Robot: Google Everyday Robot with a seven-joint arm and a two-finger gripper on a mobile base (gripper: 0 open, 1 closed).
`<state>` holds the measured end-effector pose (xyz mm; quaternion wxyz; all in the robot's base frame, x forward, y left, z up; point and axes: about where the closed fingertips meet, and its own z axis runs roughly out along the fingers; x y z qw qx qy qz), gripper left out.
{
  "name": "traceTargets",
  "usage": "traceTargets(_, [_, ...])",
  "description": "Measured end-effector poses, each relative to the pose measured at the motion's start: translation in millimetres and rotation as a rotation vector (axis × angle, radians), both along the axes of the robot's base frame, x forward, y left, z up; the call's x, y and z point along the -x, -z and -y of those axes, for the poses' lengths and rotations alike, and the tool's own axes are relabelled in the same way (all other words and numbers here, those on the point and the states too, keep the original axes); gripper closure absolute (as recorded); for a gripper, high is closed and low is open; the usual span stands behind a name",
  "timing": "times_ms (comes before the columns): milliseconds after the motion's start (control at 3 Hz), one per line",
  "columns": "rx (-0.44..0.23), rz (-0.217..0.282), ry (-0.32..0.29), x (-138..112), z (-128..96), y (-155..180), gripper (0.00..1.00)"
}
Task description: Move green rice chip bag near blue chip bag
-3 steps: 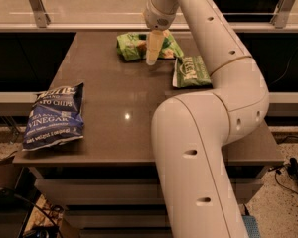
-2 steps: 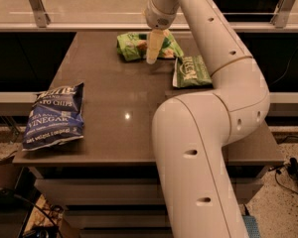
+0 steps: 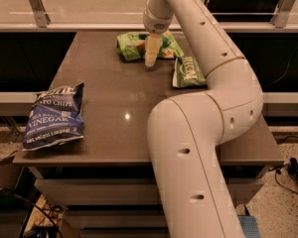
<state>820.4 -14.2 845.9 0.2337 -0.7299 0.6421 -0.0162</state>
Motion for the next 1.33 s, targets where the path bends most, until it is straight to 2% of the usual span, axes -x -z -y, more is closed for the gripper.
traceTargets(333, [0.018, -0.013, 0.002, -2.0, -1.6, 11.4, 0.0])
traceTargets(667, [0.016, -0.012, 0.0, -4.2, -4.5, 15.0, 0.18])
traceTargets(1333, [0.015, -0.012, -0.001, -5.8, -6.6, 13.7, 0.64])
